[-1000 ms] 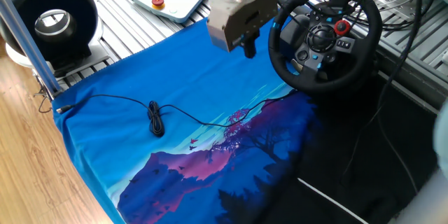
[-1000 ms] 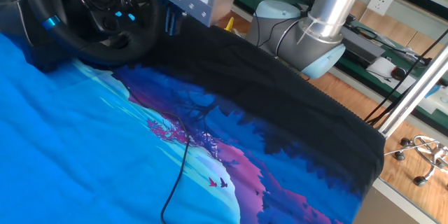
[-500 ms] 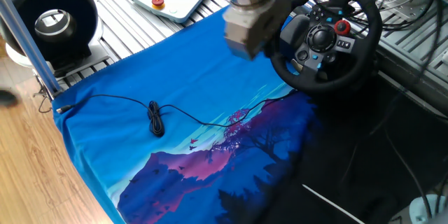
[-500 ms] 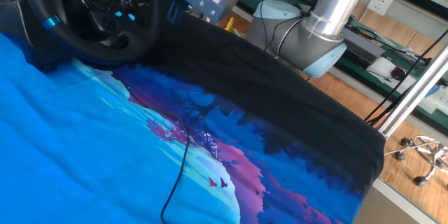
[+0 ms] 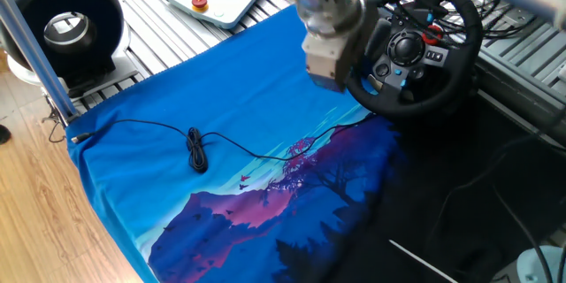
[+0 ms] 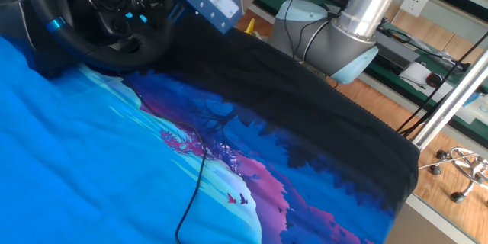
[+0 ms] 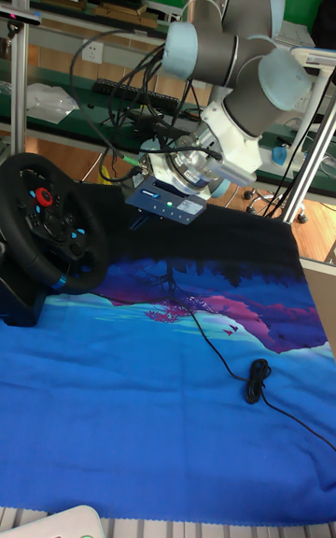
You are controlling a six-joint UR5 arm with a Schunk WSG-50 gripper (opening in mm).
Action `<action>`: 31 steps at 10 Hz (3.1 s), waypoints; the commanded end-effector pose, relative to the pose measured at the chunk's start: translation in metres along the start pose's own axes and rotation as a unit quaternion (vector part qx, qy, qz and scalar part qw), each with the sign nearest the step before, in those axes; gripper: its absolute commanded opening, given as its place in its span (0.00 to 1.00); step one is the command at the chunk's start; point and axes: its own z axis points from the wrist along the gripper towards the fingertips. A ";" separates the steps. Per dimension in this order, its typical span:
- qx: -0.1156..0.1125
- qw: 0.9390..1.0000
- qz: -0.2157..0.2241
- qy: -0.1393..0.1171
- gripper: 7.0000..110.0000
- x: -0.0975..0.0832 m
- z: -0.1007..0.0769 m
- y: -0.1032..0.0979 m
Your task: Rotate the steering wheel 90 degrees counterclockwise
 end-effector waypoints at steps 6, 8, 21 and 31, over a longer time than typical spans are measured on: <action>0.018 1.000 0.017 -0.005 0.00 0.006 -0.001 0.001; 0.007 1.000 0.026 -0.012 0.00 -0.002 -0.006 0.008; -0.098 0.994 0.050 -0.005 0.00 -0.021 -0.044 0.064; -0.094 0.995 -0.009 0.013 0.00 -0.011 -0.042 0.059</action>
